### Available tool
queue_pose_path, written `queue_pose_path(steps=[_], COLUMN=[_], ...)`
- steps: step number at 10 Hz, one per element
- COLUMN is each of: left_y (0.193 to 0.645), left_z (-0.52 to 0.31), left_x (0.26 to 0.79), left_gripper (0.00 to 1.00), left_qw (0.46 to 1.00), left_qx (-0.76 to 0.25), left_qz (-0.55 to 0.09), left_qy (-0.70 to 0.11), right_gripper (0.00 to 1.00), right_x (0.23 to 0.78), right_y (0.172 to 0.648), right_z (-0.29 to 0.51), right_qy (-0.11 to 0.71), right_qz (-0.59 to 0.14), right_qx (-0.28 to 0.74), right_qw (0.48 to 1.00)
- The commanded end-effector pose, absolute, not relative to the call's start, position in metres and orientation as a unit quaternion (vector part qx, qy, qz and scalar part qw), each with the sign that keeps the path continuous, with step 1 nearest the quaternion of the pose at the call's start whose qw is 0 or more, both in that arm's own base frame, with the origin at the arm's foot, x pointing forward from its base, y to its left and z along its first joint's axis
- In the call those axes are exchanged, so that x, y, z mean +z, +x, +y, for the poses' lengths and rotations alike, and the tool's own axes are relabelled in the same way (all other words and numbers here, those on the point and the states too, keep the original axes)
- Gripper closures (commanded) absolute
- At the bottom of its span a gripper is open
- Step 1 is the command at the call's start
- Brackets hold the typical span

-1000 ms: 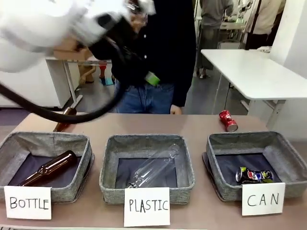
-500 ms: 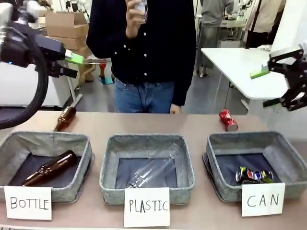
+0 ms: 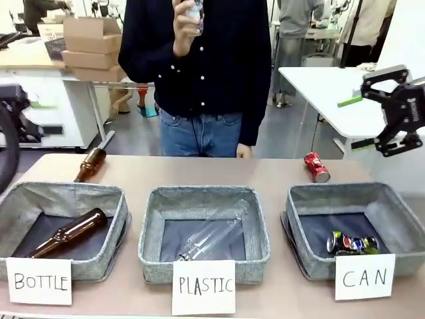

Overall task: Sort the can waste into the basket.
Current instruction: Pick up the can waste from the table and place it in the right Fabric basket.

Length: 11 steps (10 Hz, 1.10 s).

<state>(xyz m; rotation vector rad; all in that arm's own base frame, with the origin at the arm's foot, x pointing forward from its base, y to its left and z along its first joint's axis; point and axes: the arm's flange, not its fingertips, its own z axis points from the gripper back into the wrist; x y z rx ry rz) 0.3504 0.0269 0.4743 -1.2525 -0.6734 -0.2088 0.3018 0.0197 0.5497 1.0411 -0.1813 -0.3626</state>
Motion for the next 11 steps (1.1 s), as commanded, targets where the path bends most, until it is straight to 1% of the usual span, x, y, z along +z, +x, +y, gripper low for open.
queue_pose_path(steps=[1, 2, 11], left_y=[0.328, 0.350, 0.350], left_z=[-0.007, 0.027, 0.027], left_x=[0.410, 0.474, 0.474], left_gripper=[0.00, 0.00, 0.00], left_qw=[0.806, 0.753, 0.753], left_qx=[-0.142, -0.096, -0.096], left_qz=[-0.239, -0.308, -0.308], left_qy=[-0.523, -0.574, -0.574], right_gripper=[0.00, 0.00, 0.00], right_x=[0.552, 0.552, 0.552], right_y=[0.298, 0.298, 0.298], right_z=[0.020, 0.020, 0.020], right_qy=[0.486, 0.486, 0.486], right_qz=[-0.092, -0.092, -0.092], right_qx=[-0.165, -0.165, -0.165], right_qw=[0.853, 0.853, 0.853])
